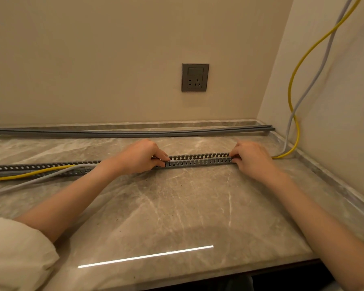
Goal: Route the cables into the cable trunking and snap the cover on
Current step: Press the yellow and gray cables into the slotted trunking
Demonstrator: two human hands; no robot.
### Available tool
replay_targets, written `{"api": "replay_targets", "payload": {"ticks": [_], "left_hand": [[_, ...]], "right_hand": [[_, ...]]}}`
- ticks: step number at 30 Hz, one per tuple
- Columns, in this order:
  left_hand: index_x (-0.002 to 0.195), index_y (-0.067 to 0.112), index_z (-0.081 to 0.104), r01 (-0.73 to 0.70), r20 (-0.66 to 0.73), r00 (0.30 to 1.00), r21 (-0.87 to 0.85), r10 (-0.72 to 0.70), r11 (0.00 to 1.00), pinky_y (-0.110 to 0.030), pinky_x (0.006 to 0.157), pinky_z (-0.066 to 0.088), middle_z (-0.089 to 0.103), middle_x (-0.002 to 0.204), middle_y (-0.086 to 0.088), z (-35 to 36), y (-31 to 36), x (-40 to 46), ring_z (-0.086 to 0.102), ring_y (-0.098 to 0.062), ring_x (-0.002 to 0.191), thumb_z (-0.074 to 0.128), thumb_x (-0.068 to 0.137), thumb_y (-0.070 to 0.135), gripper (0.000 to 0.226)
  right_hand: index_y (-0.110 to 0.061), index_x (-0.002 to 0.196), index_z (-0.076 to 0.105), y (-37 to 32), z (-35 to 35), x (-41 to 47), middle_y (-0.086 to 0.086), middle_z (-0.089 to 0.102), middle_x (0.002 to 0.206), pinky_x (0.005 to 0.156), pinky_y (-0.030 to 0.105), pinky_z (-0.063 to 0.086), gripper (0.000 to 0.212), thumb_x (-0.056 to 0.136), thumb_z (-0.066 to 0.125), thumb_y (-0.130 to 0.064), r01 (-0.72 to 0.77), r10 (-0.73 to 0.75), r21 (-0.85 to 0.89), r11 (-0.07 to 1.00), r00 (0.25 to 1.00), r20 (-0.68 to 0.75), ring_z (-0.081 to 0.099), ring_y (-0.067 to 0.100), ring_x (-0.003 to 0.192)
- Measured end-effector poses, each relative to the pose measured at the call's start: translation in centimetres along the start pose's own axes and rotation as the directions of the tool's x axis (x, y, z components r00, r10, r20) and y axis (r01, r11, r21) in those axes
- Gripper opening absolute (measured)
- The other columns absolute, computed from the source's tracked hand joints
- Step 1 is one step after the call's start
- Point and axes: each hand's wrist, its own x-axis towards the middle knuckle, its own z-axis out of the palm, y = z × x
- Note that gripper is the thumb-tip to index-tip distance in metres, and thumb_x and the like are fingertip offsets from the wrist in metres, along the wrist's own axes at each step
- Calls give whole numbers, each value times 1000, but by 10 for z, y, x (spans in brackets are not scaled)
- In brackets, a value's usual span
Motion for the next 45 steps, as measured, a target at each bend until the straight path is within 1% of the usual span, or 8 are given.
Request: {"api": "replay_targets", "payload": {"ticks": [7, 18, 23, 30, 34, 38, 42, 45], "left_hand": [[97, 16, 76, 3, -38, 999, 13, -3, 1000, -28, 79, 53, 72, 107, -1, -9, -3, -6, 66, -13, 86, 74, 78, 27, 22], [109, 21, 70, 56, -25, 998, 166, -52, 984, -22, 75, 44, 64, 114, 6, -31, -32, -54, 54, -5, 89, 68, 82, 35, 30], [105, 21, 71, 147, -46, 989, 119, -143, 982, -30, 75, 52, 67, 109, 5, -47, -52, -78, 59, -8, 88, 72, 78, 34, 30], [102, 25, 73, 287, -10, 958, 13, -287, 958, -29, 81, 51, 69, 101, 10, -66, -79, -122, 60, -6, 91, 75, 73, 38, 31], [95, 29, 74, 344, -47, 936, -97, -349, 934, -29, 83, 52, 71, 97, 11, -73, -94, -143, 61, -2, 91, 73, 78, 29, 17], [98, 25, 72, 401, -44, 913, -85, -406, 912, -28, 83, 52, 70, 96, 10, -73, -104, -153, 63, -7, 90, 82, 69, 24, 31], [98, 23, 59, 385, -98, 920, 31, -380, 922, -40, 82, 54, 66, 98, 4, -62, -109, -161, 62, -15, 90, 76, 73, 17, 31], [97, 20, 59, 365, -122, 922, -51, -368, 930, -41, 83, 54, 69, 97, 2, -61, -114, -164, 65, -15, 90, 71, 74, 9, 28]], "right_hand": [[-21, 94, 69, -9, -5, 0, 4, 67, 85, 63, 29, 36, 18, 84, 57, -13, 9, -7, -116, 993, 1000, 22, 60, 24, 81], [-5, 95, 62, -44, -15, 5, 14, 44, 112, 76, 37, 45, 15, 84, 61, -15, -35, 39, -115, 993, 999, 34, 48, 29, 101], [-6, 105, 58, -100, -15, 19, 10, 46, 115, 88, 39, 48, 27, 86, 61, -26, 185, -193, 126, 975, 980, 54, 49, 24, 101], [-12, 117, 54, -181, 0, 42, 6, 50, 120, 92, 38, 43, 30, 92, 54, -27, 525, -550, 277, 805, 835, 14, 51, 23, 108], [-13, 119, 56, -213, 2, 56, 5, 54, 121, 91, 36, 44, 29, 94, 52, -28, 575, -600, 285, 767, 800, -1, 51, 22, 111], [-14, 116, 60, -239, 5, 64, 6, 60, 113, 89, 40, 45, 27, 92, 56, -26, 584, -619, 325, 744, 786, 5, 55, 23, 106], [-17, 113, 65, -257, 13, 65, 6, 64, 105, 74, 34, 44, 25, 91, 57, -27, 632, -639, 301, 714, 764, -90, 58, 24, 95], [-18, 109, 69, -263, 18, 64, 6, 68, 95, 63, 31, 40, 24, 93, 53, -27, 650, -631, 308, 695, 756, -172, 61, 26, 84]]}}
